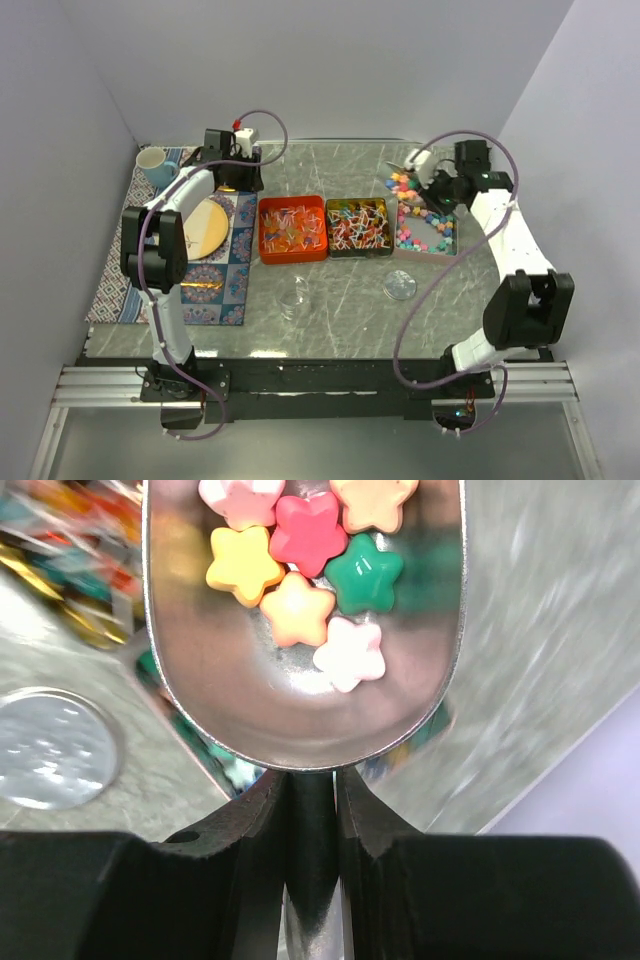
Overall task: Pack the candies
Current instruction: Place the fake candies in the packing bottle.
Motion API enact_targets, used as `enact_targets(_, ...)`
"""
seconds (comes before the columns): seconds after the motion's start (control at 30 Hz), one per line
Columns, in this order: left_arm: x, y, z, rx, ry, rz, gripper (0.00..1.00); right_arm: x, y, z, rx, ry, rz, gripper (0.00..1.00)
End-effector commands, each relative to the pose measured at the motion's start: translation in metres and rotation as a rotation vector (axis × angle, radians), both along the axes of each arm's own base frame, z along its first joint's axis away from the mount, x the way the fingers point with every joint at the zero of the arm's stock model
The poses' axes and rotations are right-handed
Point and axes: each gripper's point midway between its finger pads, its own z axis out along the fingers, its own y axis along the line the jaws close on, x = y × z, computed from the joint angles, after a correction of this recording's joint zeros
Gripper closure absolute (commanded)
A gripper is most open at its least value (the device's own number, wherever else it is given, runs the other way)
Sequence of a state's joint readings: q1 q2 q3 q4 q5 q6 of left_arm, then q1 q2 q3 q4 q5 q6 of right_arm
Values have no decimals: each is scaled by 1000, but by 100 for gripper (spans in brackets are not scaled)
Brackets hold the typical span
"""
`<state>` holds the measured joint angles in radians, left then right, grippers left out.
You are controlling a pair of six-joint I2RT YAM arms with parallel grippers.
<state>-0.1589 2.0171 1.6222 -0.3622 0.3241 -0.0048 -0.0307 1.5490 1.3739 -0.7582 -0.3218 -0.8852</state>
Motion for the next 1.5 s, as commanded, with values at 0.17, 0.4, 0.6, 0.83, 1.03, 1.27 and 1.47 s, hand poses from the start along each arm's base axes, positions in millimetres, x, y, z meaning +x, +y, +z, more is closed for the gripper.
enact_targets(0.17,-10,20,53,9,-57,165,3,-47,102,63,-4,-131,390,100)
enact_targets(0.4,-44,68,75,75,-88,263,4,-101,141,51,-53,-98,621,100)
enact_targets(0.6,-86,98,70,96,-63,303,4,-135,151,44,-160,-89,765,100)
enact_targets(0.83,-113,125,86,68,-115,376,3,-148,164,31,-268,-47,794,100)
enact_targets(1.03,-131,129,95,65,-162,383,4,-148,181,22,-331,-65,812,100)
enact_targets(1.27,-144,125,104,26,-186,378,4,-137,199,15,-401,-49,769,100)
enact_targets(1.47,-149,124,104,13,-201,382,4,-131,206,15,-484,-68,748,100)
